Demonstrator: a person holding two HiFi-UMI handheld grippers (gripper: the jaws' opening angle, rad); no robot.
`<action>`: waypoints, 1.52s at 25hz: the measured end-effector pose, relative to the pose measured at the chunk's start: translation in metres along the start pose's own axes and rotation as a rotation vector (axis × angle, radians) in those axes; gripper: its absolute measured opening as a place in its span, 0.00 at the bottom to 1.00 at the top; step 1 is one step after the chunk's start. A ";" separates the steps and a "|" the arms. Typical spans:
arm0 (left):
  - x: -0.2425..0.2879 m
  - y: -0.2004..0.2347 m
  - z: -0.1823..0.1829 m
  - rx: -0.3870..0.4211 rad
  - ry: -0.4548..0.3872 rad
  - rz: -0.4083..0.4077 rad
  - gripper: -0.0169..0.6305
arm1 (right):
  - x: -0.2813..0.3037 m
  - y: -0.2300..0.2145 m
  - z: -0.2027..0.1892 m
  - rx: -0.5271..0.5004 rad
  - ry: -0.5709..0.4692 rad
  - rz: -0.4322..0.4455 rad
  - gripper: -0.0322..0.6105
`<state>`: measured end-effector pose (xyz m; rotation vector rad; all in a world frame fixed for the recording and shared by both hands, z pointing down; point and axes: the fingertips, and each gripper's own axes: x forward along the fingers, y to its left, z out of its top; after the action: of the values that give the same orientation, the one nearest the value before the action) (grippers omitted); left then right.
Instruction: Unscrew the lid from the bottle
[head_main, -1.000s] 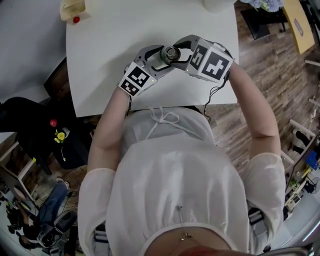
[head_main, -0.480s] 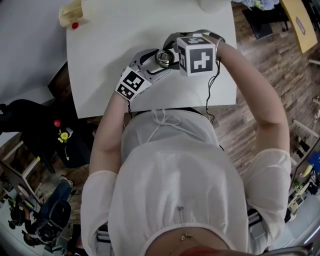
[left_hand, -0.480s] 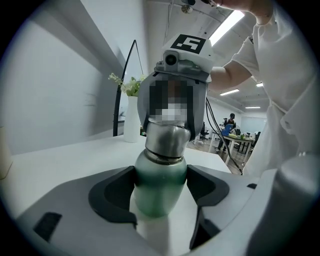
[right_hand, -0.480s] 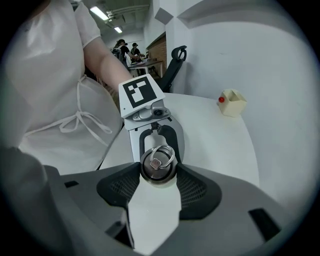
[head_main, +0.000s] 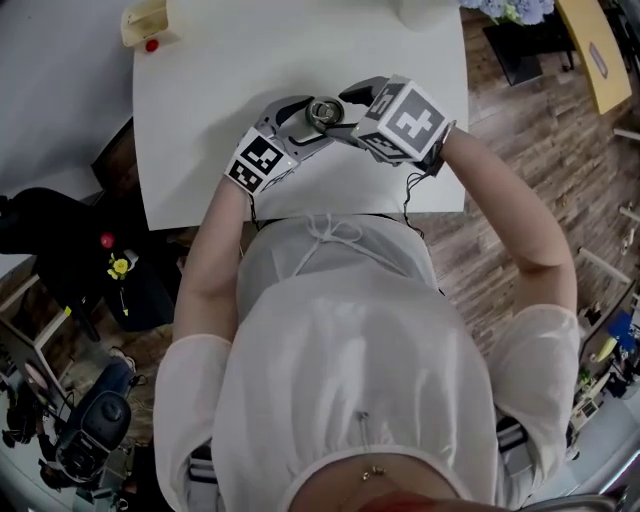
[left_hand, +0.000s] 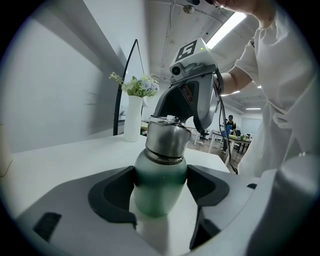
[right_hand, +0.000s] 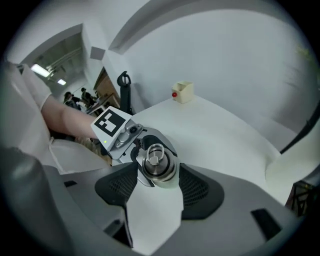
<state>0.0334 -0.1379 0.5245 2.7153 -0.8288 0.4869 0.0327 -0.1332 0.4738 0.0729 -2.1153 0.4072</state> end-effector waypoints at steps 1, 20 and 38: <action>0.000 0.000 0.000 0.000 0.002 -0.001 0.56 | 0.003 0.000 0.000 0.040 -0.002 -0.005 0.47; 0.000 0.003 -0.005 -0.009 -0.002 -0.024 0.56 | 0.016 0.003 0.004 -0.245 0.136 0.076 0.42; -0.003 0.003 -0.006 0.015 -0.007 -0.061 0.56 | 0.012 0.007 -0.004 -0.494 0.354 0.172 0.45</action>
<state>0.0280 -0.1372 0.5289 2.7482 -0.7444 0.4725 0.0282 -0.1240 0.4837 -0.4381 -1.8187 -0.0154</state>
